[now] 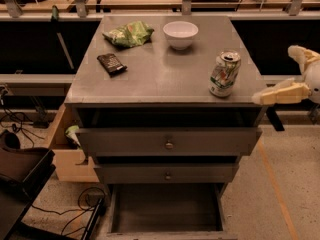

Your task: Place 7up can into white bowl

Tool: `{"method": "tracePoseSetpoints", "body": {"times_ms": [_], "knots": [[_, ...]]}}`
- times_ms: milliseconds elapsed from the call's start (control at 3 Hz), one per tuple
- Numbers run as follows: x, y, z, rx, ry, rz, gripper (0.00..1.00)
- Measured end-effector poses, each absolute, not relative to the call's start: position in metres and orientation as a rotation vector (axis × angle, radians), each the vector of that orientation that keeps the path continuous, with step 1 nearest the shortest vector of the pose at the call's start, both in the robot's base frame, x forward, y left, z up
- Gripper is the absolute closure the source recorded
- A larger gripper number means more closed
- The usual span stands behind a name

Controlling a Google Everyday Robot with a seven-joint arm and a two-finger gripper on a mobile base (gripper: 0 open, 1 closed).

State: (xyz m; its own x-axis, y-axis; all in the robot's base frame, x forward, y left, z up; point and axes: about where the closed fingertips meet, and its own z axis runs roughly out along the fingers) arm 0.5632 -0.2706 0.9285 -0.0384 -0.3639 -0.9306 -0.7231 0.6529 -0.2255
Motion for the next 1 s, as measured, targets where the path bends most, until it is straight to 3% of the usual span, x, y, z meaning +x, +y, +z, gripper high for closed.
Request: {"method": "tracePoseSetpoints", "body": {"times_ms": [1000], "knots": [[0.587,-0.237,0.932,-0.811,1.611,0.481,0.00]]}}
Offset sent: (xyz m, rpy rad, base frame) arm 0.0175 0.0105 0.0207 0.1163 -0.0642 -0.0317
